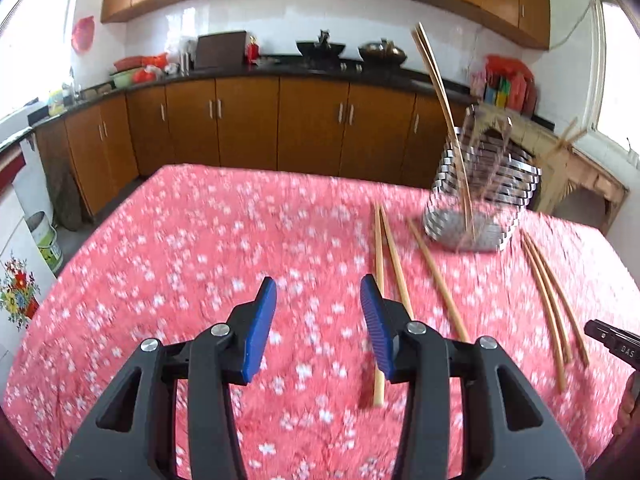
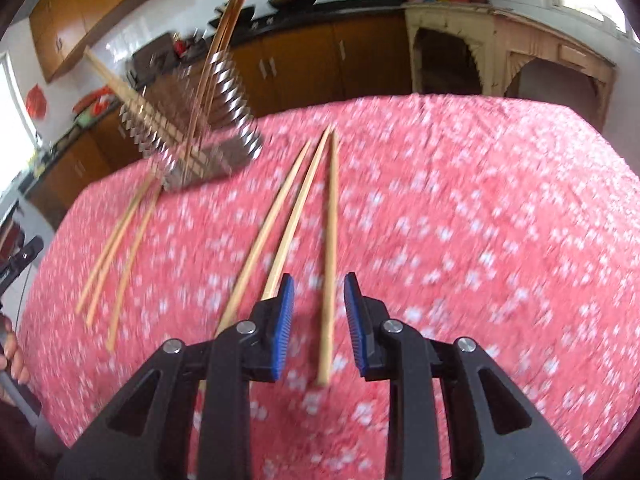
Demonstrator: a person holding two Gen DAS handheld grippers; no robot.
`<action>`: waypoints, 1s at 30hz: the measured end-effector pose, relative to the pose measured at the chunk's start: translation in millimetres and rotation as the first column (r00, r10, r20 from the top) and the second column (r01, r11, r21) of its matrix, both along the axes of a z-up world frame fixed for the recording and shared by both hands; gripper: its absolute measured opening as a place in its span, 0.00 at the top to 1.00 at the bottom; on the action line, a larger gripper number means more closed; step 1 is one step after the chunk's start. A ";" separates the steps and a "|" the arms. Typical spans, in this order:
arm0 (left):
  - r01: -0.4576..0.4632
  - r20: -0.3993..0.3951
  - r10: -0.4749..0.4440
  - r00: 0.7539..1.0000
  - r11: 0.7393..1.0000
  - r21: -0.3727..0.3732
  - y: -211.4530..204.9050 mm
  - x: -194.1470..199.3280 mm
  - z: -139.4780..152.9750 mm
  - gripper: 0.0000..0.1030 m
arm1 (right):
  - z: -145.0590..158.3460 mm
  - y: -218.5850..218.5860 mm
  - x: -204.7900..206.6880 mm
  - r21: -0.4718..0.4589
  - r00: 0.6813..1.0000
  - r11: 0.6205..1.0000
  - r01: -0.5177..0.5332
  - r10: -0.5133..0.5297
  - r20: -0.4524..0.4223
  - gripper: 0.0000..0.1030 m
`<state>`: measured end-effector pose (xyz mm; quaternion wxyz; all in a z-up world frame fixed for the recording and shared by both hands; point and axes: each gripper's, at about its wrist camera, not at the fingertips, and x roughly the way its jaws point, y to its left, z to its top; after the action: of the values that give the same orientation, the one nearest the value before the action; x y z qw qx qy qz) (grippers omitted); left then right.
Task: Organize utensils
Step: 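Close the right gripper on a loose chopstick while the left gripper grasps another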
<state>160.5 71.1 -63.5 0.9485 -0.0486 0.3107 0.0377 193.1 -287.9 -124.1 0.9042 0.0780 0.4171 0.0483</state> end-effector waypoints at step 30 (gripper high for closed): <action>0.084 -0.259 -0.044 0.965 0.986 0.146 -30.9 52.3 -55.5 0.92 | -7.4 -72.4 61.5 -0.078 0.967 0.965 0.250 -0.253 -0.030 0.92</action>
<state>212.8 40.3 -119.0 0.9023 0.0407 0.4275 0.0371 254.6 -360.3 -131.5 0.8967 0.0979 0.4234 -0.0839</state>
